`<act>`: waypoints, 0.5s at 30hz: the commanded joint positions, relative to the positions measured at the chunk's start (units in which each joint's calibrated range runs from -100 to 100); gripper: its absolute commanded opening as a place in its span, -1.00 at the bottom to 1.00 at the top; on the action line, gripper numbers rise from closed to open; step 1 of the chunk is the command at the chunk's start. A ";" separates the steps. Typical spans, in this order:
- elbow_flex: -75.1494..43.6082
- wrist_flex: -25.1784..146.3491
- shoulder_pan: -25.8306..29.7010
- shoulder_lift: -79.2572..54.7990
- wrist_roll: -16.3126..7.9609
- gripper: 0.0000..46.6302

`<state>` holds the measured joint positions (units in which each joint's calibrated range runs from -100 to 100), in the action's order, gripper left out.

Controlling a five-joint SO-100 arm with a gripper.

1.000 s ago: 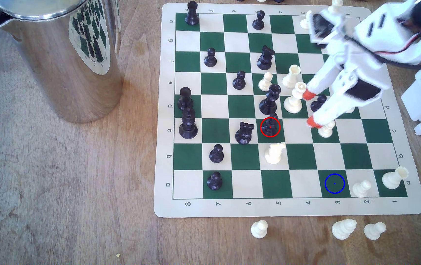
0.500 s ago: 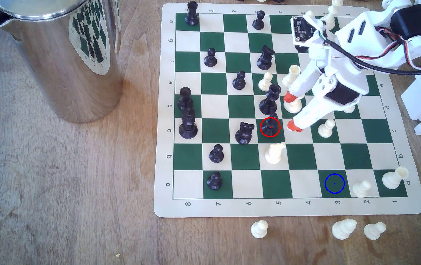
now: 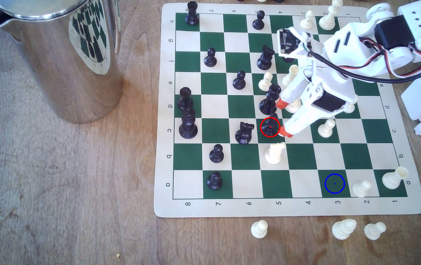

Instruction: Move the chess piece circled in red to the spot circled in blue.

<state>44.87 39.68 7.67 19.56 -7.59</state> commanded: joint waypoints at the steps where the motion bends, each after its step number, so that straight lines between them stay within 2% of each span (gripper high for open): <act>1: -0.17 -1.43 0.03 1.15 0.20 -0.16; 15: -0.99 -4.55 -0.20 -2.84 0.59 -0.21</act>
<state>45.41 36.81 7.60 16.38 -7.11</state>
